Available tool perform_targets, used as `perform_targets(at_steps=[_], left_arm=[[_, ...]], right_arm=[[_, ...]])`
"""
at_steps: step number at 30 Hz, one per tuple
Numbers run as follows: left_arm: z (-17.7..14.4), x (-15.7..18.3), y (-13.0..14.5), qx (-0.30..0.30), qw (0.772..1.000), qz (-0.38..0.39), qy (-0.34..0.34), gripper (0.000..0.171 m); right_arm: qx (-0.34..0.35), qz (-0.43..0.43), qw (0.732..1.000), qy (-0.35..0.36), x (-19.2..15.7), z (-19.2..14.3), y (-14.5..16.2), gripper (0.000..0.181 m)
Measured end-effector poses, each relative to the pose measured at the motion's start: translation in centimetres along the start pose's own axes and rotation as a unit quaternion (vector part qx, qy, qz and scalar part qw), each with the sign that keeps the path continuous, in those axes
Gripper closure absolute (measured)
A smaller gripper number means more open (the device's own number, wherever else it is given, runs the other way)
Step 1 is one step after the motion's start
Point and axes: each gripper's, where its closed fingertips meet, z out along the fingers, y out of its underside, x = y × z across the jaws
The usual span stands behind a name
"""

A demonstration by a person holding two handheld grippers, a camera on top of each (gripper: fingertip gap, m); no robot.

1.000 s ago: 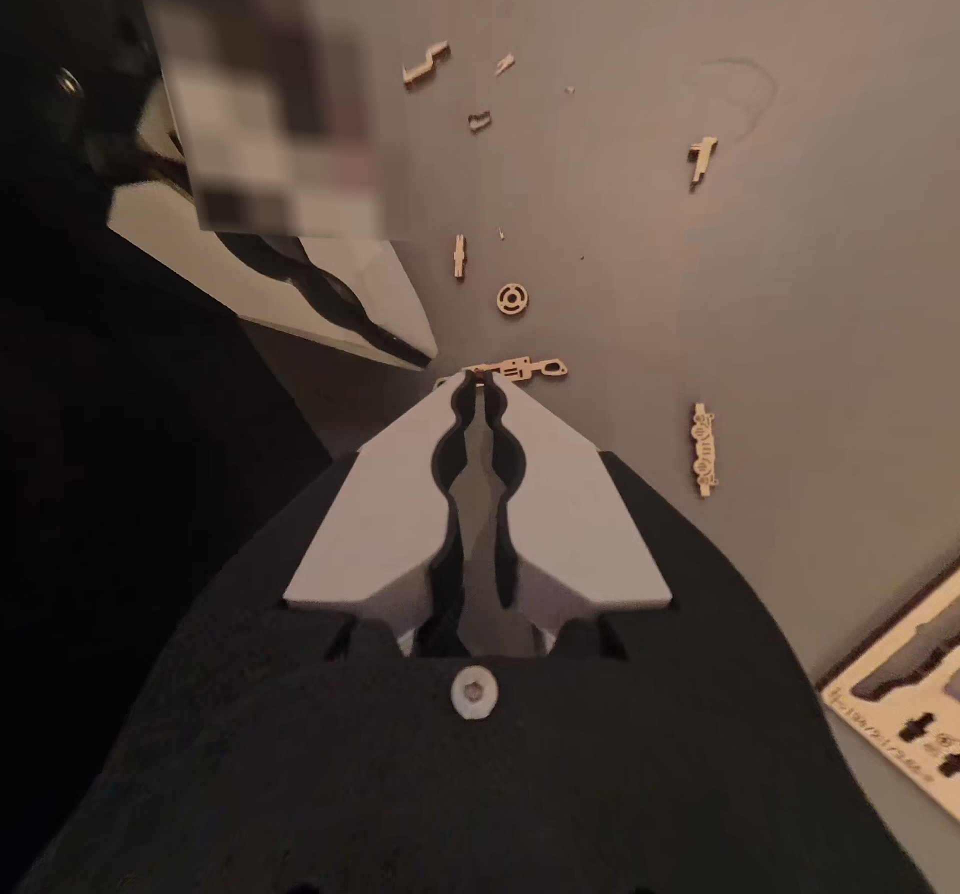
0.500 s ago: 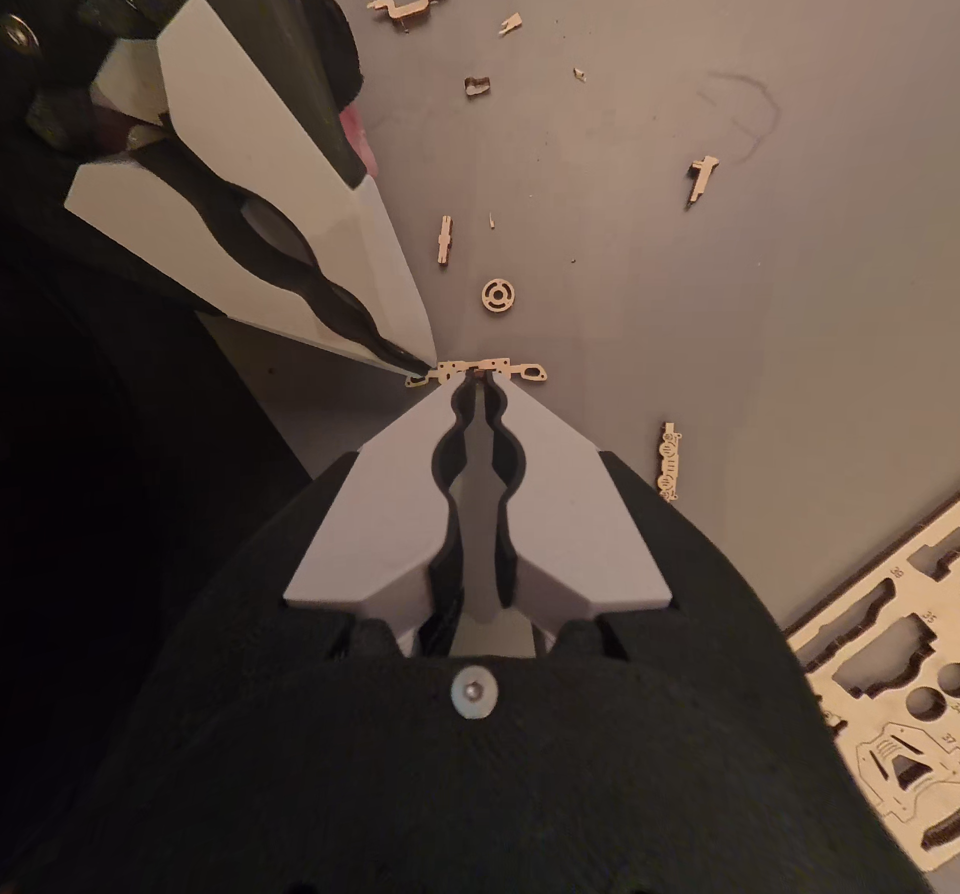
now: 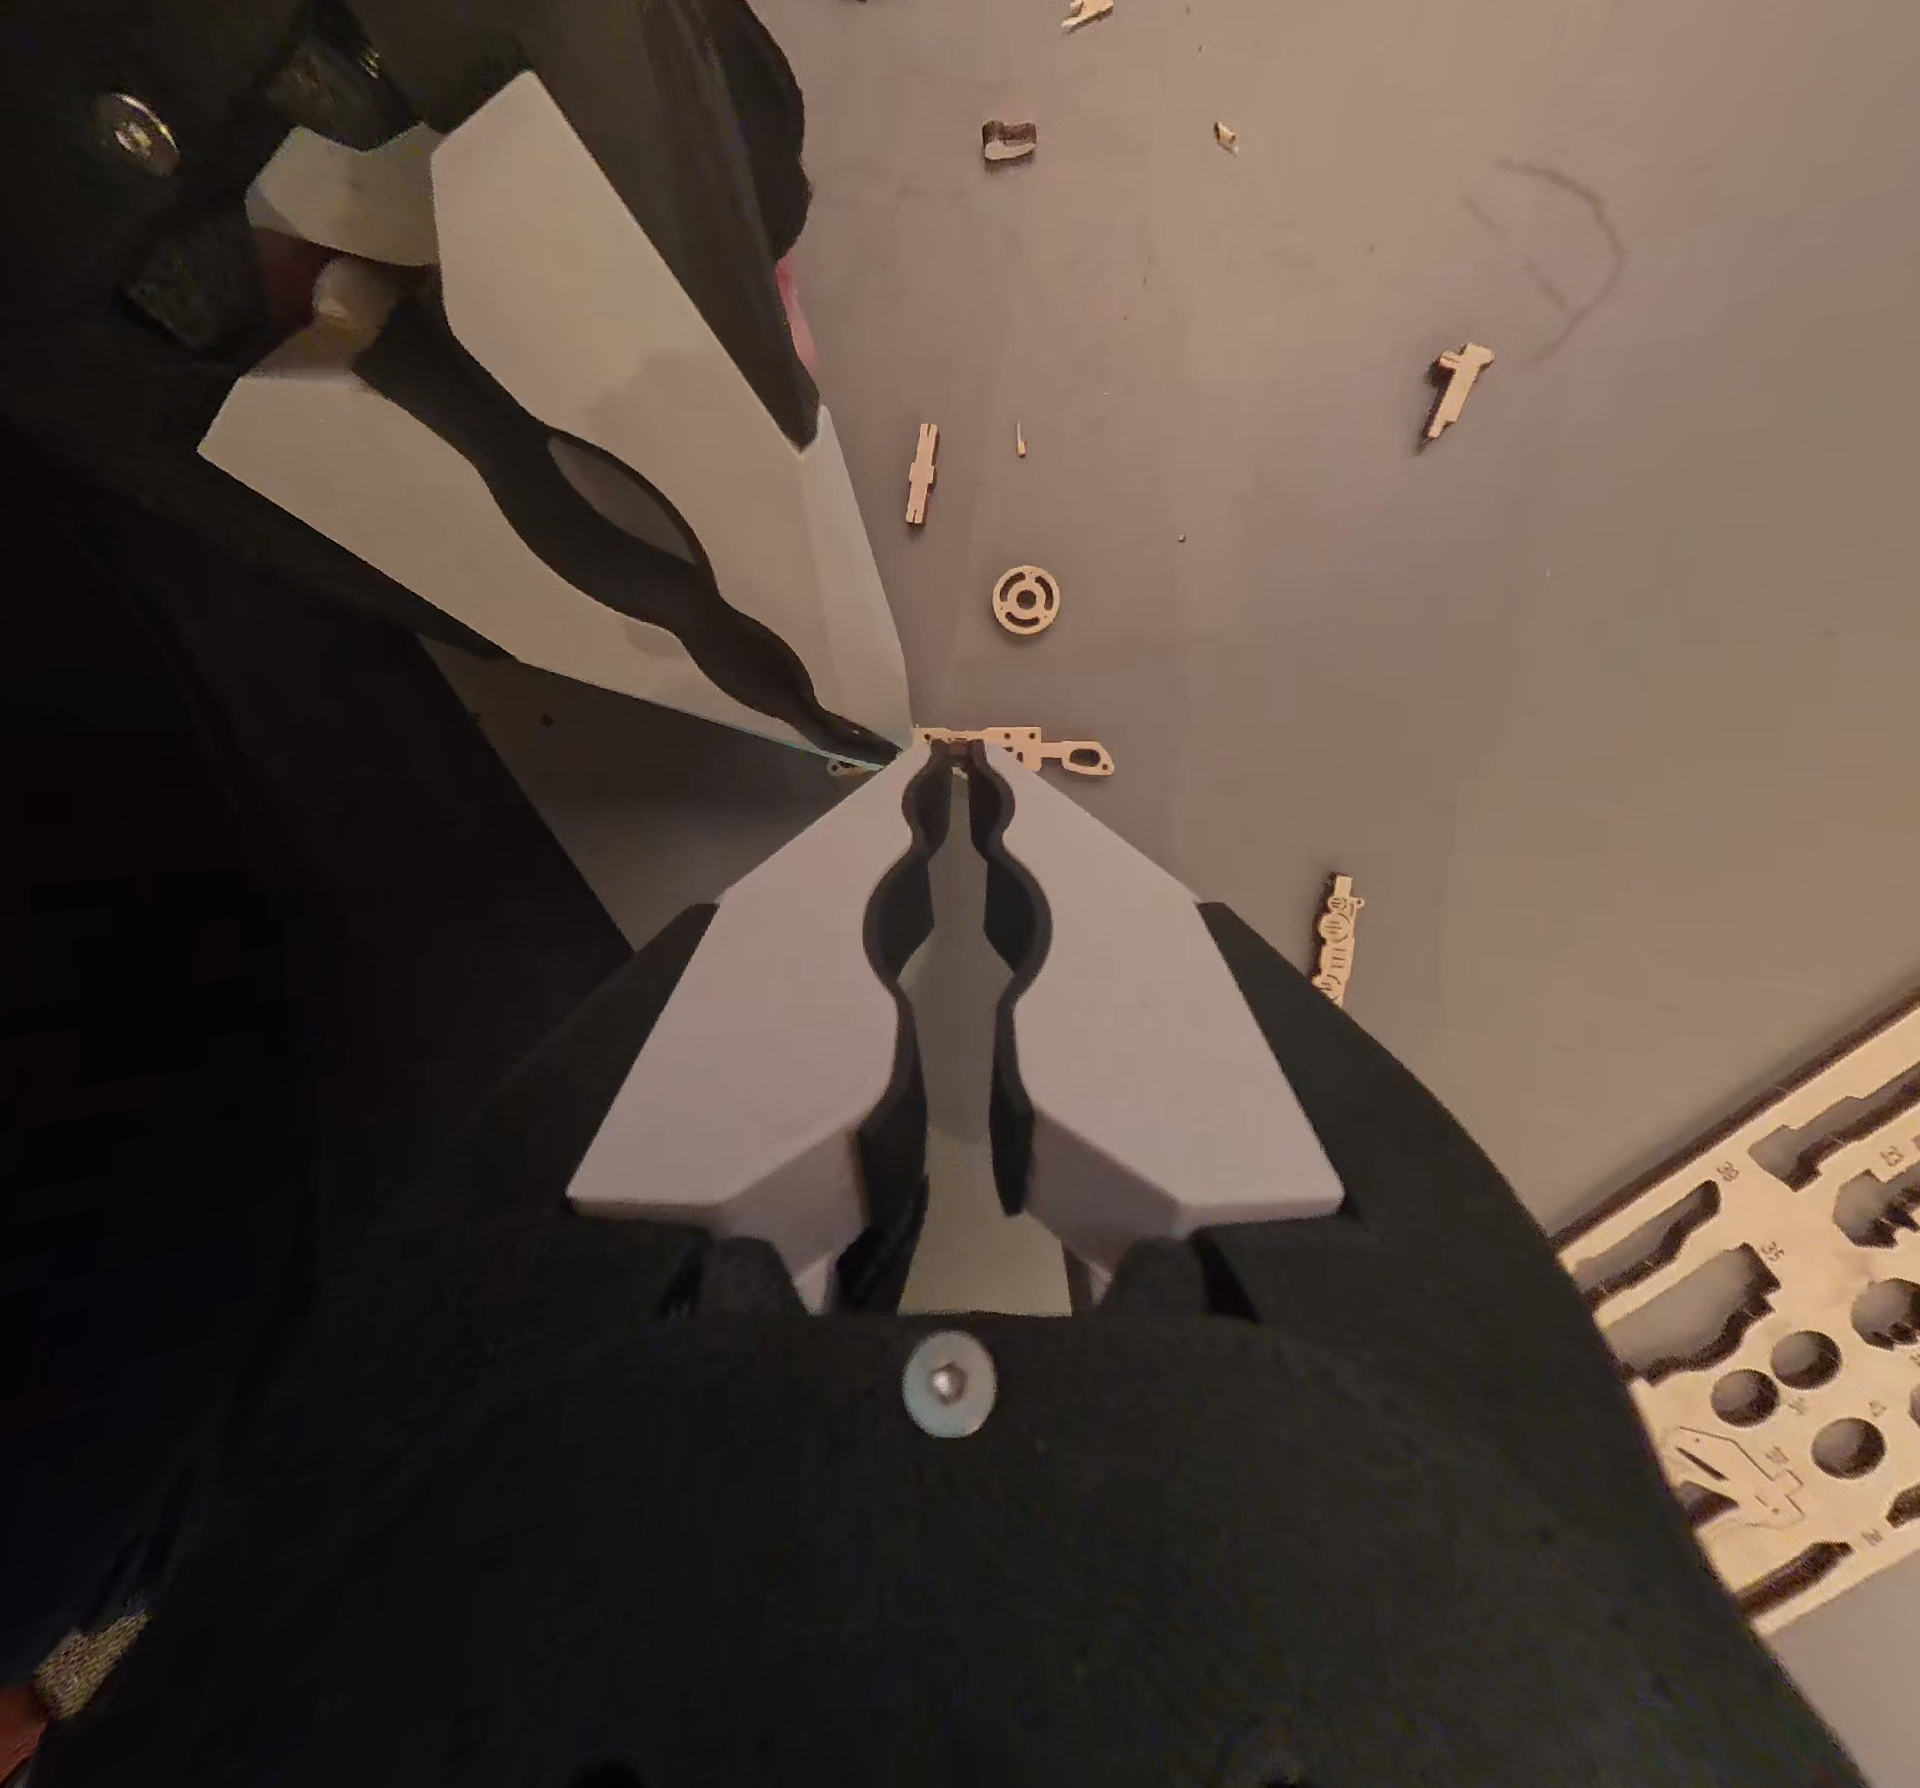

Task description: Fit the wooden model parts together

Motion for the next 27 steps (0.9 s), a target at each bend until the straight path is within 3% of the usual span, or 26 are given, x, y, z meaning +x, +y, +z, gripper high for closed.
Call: perform_targets(at_steps=[7, 14, 19, 27], left_arm=[[-0.3, 0.1, -0.2, 0.009, 1.0, -0.001, 0.004, 0.171], [-2.0, -1.7, -1.6, 0.083, 0.995, -0.04, -0.021, 0.161], [-2.6, -2.6, -2.4, 0.114, 0.991, -0.062, -0.031, 0.159], [-2.9, -1.6, -4.8, 0.14, 0.989, 0.001, -0.052, 0.162]], right_arm=[[0.01, 0.018, 1.0, 0.008, 0.8, -0.8, 0.2, 0.18], [0.085, 0.091, 0.992, -0.018, 0.9, -2.8, 0.1, 0.18], [0.214, 0.195, 0.95, -0.115, 0.1, -4.8, -1.8, 0.18], [0.286, 0.265, 0.893, -0.226, -1.2, -5.8, -2.1, 0.18]])
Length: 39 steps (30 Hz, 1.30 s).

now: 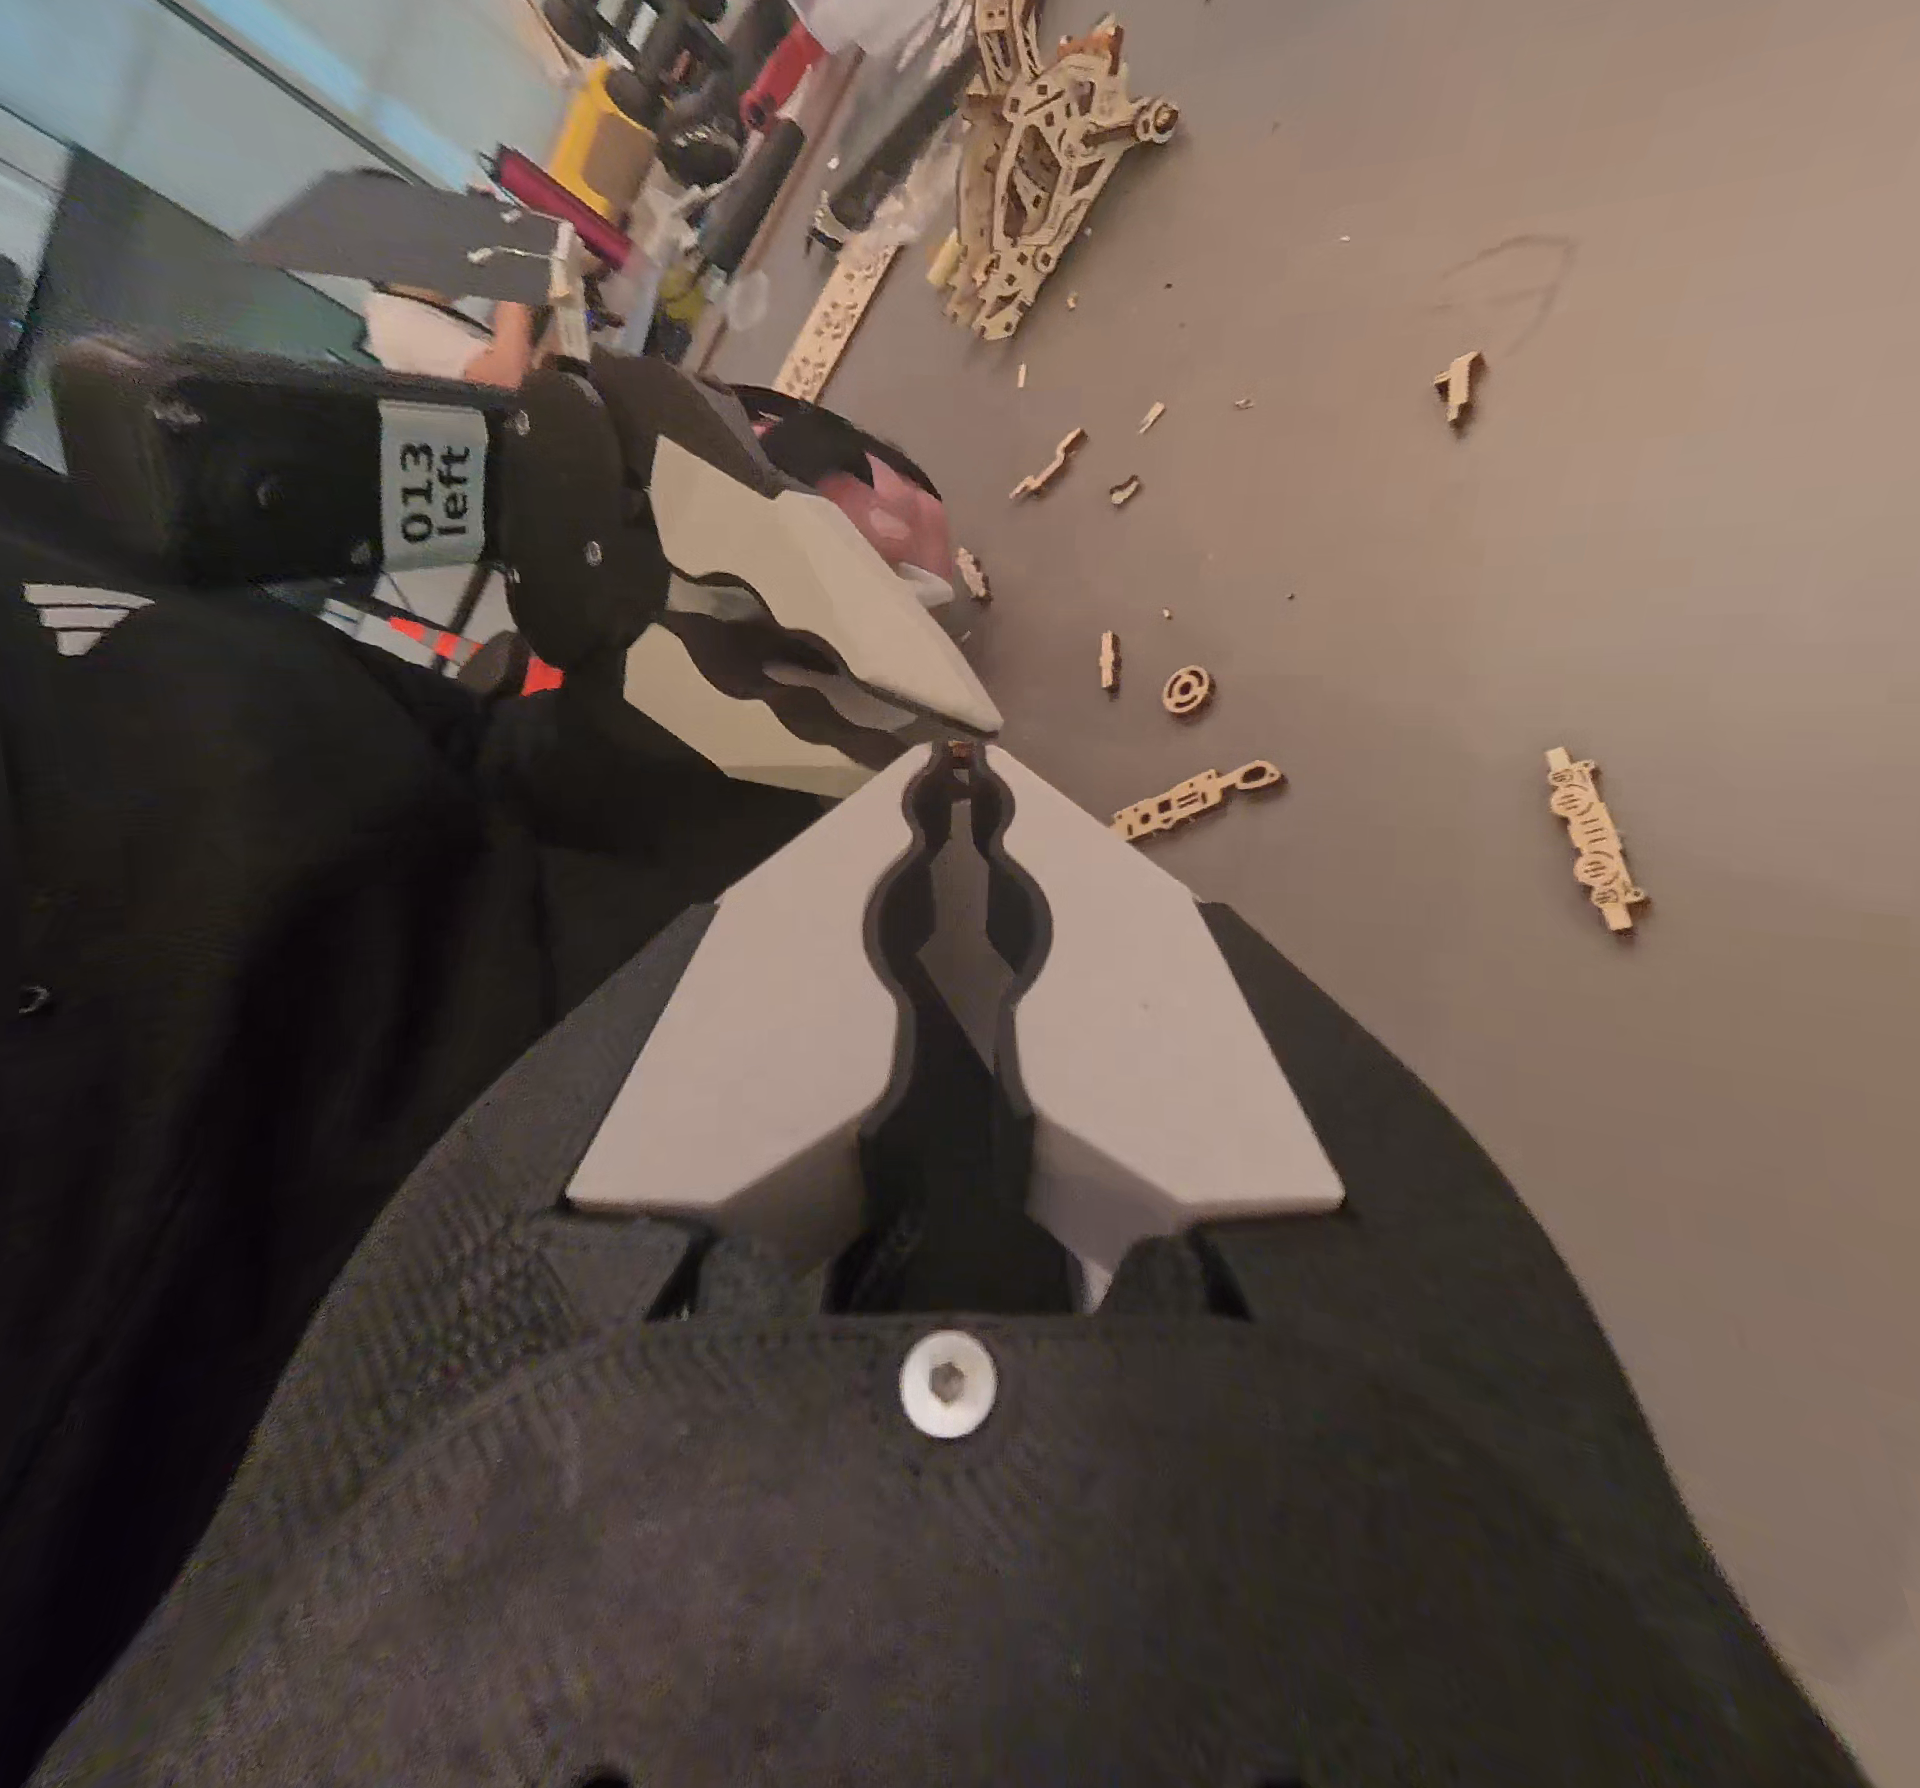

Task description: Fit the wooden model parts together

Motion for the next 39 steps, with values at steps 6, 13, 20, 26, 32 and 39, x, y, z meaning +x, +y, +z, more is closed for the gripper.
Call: perform_targets(at_steps=[6, 13, 20, 26, 32, 39], left_arm=[[0.0, 0.2, -0.5, -0.006, 0.999, 0.027, -0.015, 0.171], [-0.1, -0.4, 0.7, -0.055, 0.998, -0.001, -0.002, 0.171], [0.3, 0.5, 4.7, -0.208, 0.972, -0.093, 0.059, 0.171], [0.3, 0.3, 5.3, -0.259, 0.952, -0.144, 0.069, 0.171], [0.0, -0.2, 6.1, -0.299, 0.941, -0.145, 0.064, 0.171], [-0.6, -0.6, 6.0, -0.313, 0.935, -0.155, 0.069, 0.171]], right_arm=[[0.008, 0.021, 0.999, -0.035, -0.6, -0.3, 0.2, 0.18], [0.031, 0.02, 0.999, -0.035, 0.5, -0.9, -0.1, 0.173], [-0.05, -0.108, 0.99, 0.072, 3.5, -0.9, 2.2, 0.181], [-0.151, -0.215, 0.958, 0.116, 3.9, 2.4, 5.0, 0.181], [-0.115, -0.223, 0.958, 0.139, 4.4, 3.8, 2.9, 0.181], [-0.084, -0.204, 0.966, 0.136, 4.9, 2.4, 2.0, 0.181]])
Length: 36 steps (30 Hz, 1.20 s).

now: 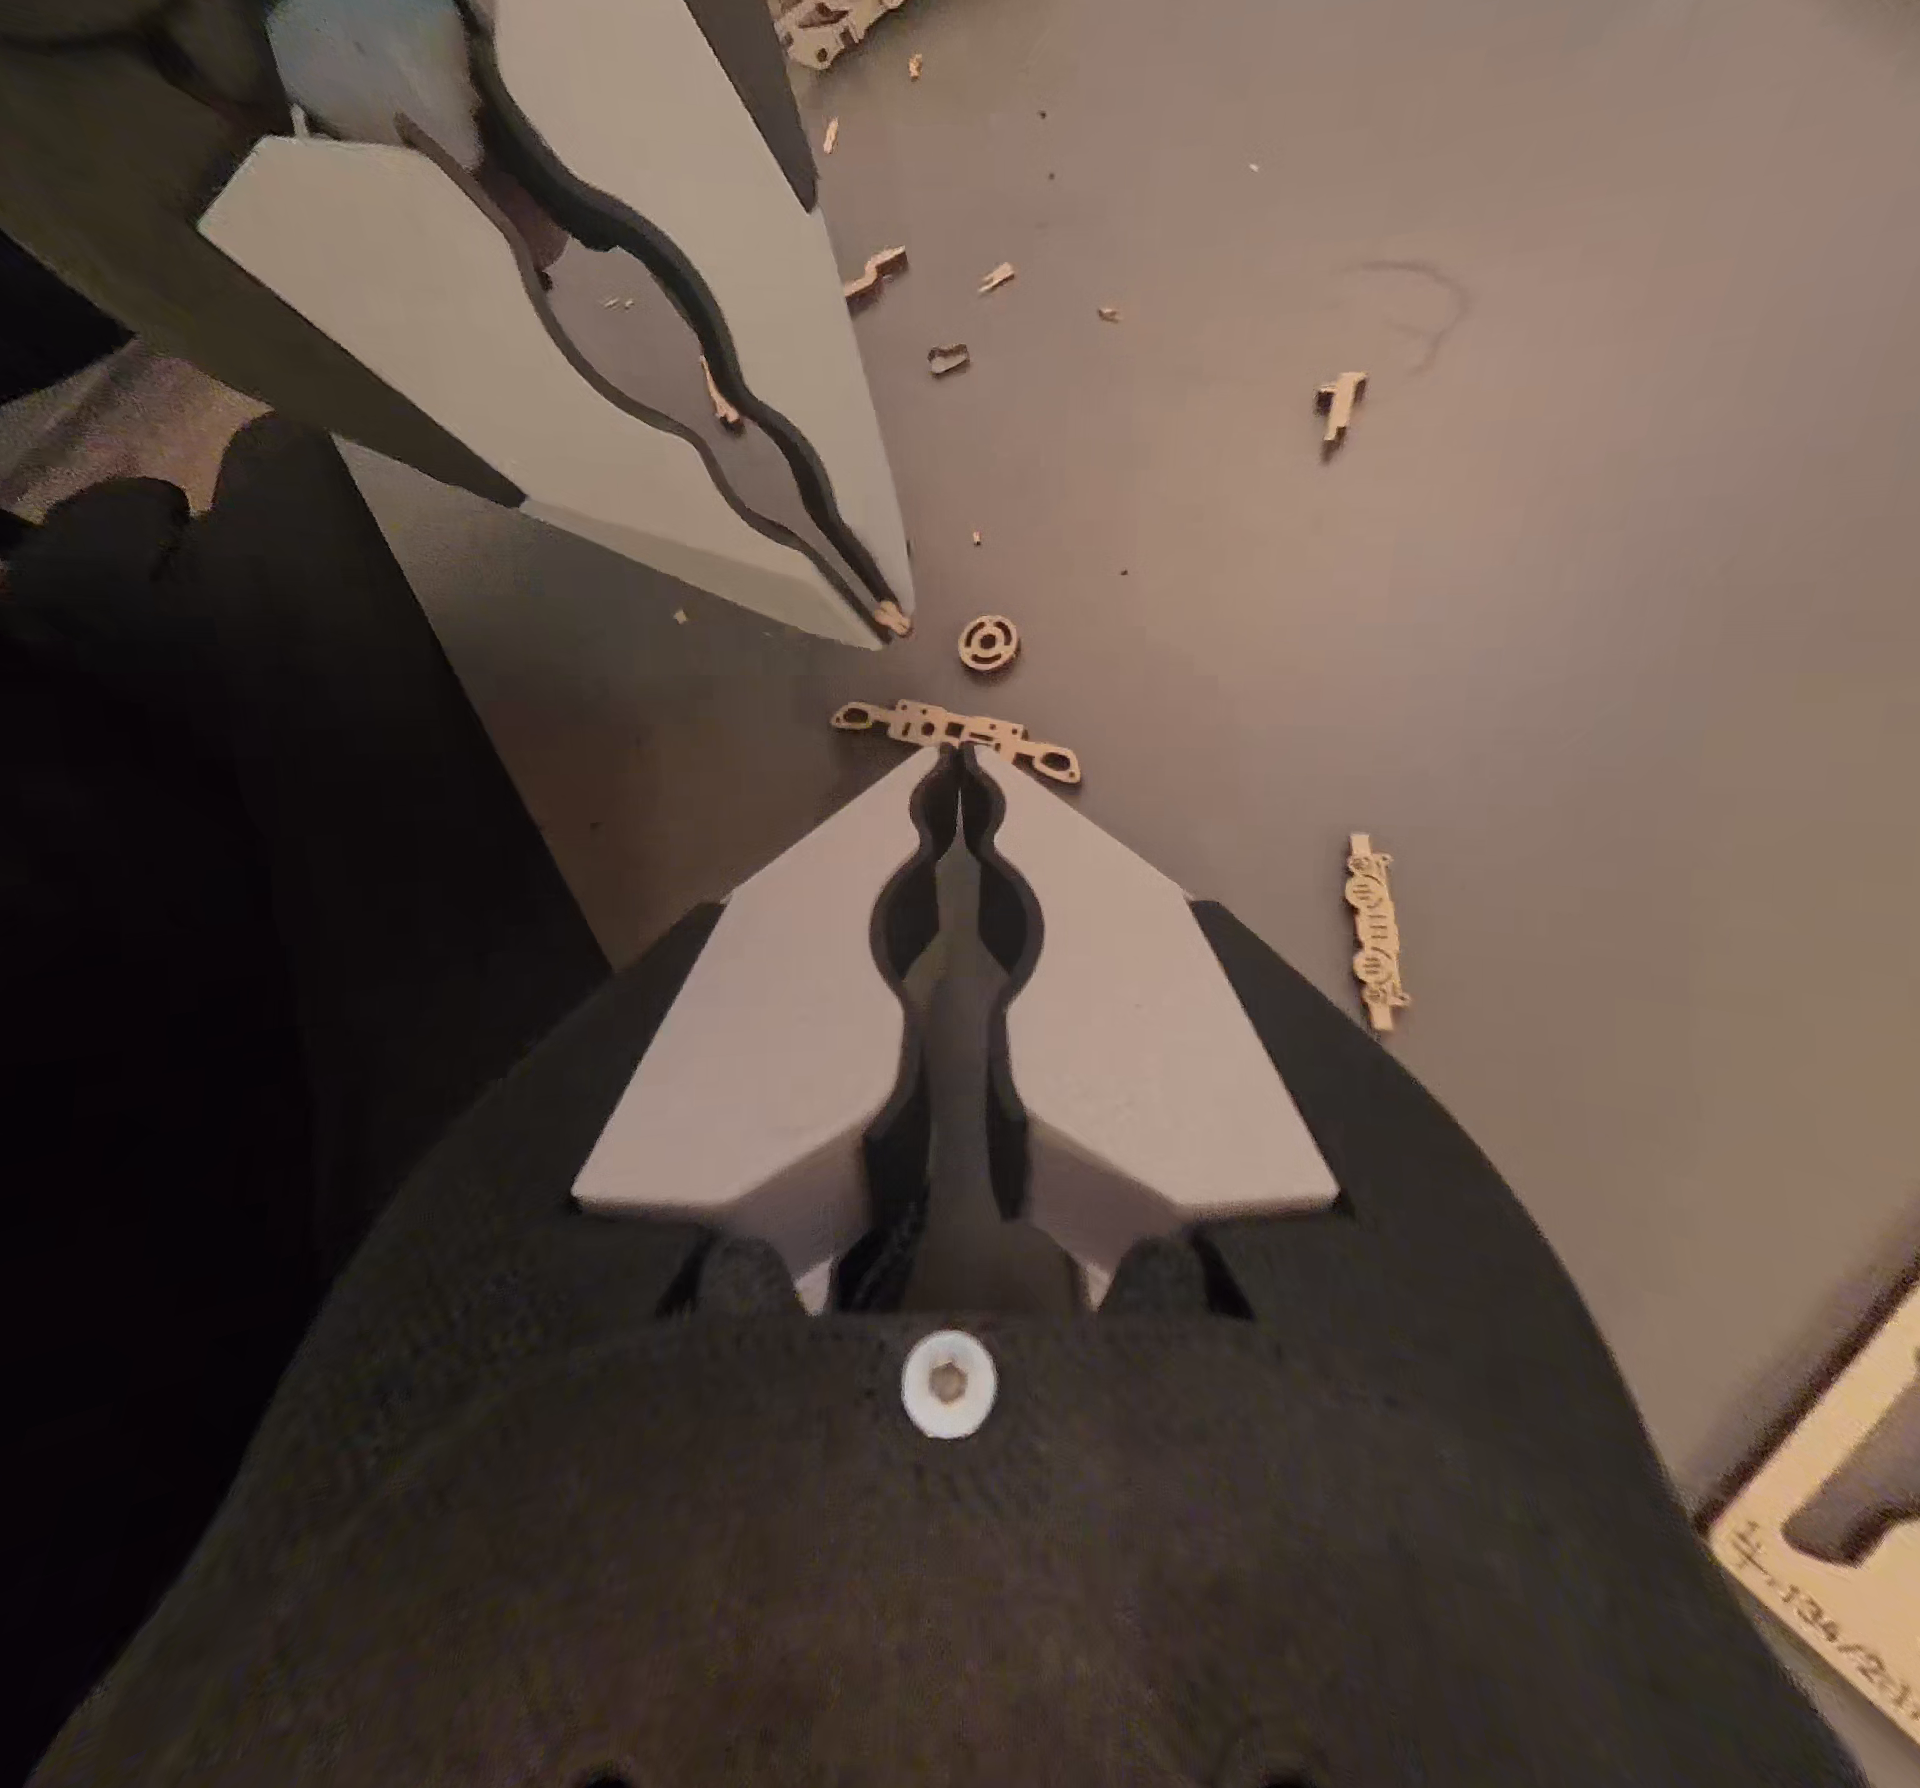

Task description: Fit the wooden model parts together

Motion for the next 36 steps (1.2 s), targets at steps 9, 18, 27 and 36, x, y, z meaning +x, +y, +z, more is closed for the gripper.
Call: perform_targets(at_steps=[9, 18, 27, 36], left_arm=[[1.4, 0.8, 0.0, -0.058, 0.998, -0.008, 0.023, 0.171], [1.7, 0.7, 0.1, -0.132, 0.991, -0.008, 0.021, 0.171], [1.7, 0.5, 0.3, -0.199, 0.98, 0.001, 0.022, 0.171], [0.7, -0.8, 1.1, -0.25, 0.967, 0.048, 0.02, 0.171]], right_arm=[[0.019, 0.026, 0.999, -0.013, 0.3, -0.5, -0.3, 0.181], [0.036, 0.049, 0.998, -0.031, 0.5, -0.9, -0.8, 0.181], [0.086, 0.074, 0.992, -0.053, 0.7, -2.2, -1.7, 0.181], [0.099, 0.08, 0.99, -0.067, 0.6, -2.7, -1.8, 0.181]])
